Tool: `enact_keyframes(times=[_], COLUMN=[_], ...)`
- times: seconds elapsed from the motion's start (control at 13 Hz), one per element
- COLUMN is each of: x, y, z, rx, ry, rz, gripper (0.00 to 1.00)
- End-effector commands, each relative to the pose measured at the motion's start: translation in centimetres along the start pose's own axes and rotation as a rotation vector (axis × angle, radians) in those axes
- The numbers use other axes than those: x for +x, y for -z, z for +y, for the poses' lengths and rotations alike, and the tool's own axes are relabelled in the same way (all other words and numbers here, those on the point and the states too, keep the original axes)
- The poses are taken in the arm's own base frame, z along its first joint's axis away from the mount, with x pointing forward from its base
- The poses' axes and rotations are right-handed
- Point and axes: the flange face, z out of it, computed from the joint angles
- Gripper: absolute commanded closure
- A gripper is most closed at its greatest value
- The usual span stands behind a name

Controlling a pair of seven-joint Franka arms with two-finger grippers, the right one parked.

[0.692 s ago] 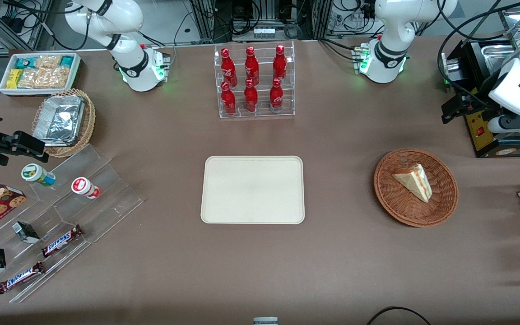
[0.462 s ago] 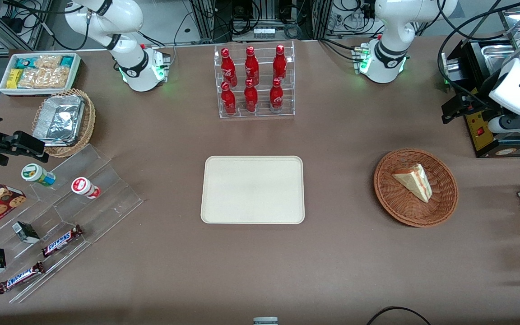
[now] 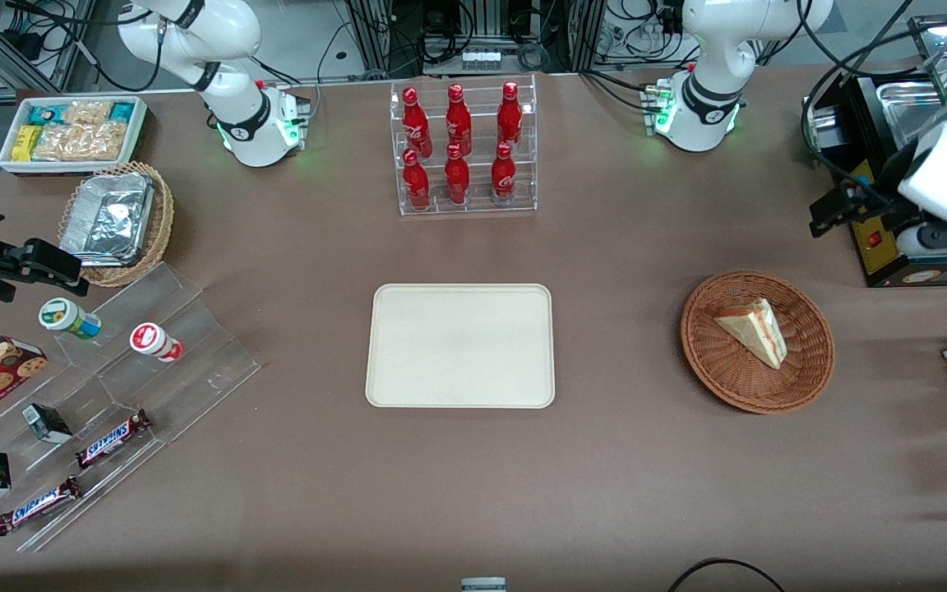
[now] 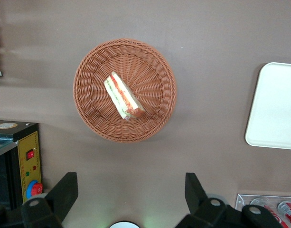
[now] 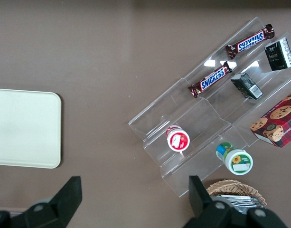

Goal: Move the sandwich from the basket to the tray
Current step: 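Move the left gripper from rest toward the wicker basket, then lower the open left gripper onto the sandwich in the wicker basket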

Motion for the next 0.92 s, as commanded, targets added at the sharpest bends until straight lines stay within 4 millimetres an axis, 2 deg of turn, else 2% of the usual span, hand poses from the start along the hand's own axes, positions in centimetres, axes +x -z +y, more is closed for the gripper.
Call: enact_keyframes(times=[0.0,0.23,0.31,0.46,0.54,0.85], x=[2.2,3.2,3.4,3.9,3.9,5.3], y=[-4.0,-10.0,-12.7,-17.8,-20.2,-27.0], z=[-1.5,-2.1,-2.3,-4.6,-4.8,-4.5], rx=[0.003,0.003,0.003,-0.007,-0.016,-0.031], ry=[0.058,0.207,0.233,0.322,0.362,0.511], rz=[-0.013,0.003,0.0,0.016,0.022,0.044], gripper=[0.0,0.0,0.0,0.0,0.0,0.0])
